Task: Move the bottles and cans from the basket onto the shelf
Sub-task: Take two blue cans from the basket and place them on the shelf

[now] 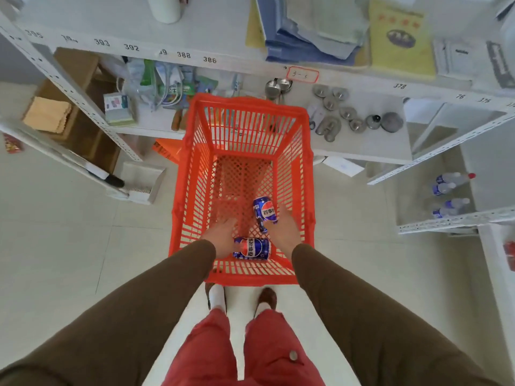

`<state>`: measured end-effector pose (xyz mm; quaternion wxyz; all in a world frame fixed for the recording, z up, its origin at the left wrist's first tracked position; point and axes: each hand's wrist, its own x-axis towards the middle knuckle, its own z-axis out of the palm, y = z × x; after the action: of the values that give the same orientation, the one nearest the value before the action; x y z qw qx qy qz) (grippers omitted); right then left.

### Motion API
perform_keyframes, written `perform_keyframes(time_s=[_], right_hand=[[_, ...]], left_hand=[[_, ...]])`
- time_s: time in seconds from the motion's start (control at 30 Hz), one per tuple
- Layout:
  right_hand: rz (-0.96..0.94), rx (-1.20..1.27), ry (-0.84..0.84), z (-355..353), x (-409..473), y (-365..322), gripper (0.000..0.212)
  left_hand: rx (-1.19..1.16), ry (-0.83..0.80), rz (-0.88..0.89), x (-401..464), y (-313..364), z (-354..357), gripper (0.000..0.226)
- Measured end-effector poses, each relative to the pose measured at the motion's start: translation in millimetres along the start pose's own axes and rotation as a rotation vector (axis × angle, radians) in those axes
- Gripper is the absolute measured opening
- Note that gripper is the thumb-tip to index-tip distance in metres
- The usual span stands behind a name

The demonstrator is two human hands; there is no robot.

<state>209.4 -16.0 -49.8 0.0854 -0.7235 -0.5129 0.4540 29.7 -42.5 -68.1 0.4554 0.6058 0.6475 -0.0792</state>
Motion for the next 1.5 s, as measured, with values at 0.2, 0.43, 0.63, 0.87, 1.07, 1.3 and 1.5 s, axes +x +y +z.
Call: perform_keyframes(time_s=[0.2,0.43,0.63,0.87,1.07,1.3,1.5], right_hand=[[0.061,-0.063,-0.006,18.5,32.9,16.5,0.05],[0.041,-0.136,0.0,40.5,63.8,29.2,0.054],[0.025,-0.28,0.058,55.2,82.6,33.5,0.053],[0.001,-0.244,-0.012,63.5,91.1,31.8,0.081],[0.039,-0.144,-0.085,55.7,97.3,17.4,0.074],[-0.122,0.224,0.003,6.2,66.7,-27.8,0.068],[-0.234,0.533,0.11,-68.6,19.4,-62.5,0.061]], left_hand=[[0.028,-0.133,0.008,38.1,-14.3,23.9,0.087],[0.065,-0.184,0.006,68.1,-33.0,45.2,0.068],[-0.002,-0.189,0.006,81.2,-46.8,60.9,0.057],[-0.159,-0.208,-0.015,84.4,-50.9,64.4,0.064],[-0.34,-0.189,-0.068,77.7,-53.0,44.4,0.071],[-0.441,0.141,-0.015,54.5,-18.0,-19.6,0.069],[-0.545,0.204,0.218,22.5,46.5,-121.2,0.06]])
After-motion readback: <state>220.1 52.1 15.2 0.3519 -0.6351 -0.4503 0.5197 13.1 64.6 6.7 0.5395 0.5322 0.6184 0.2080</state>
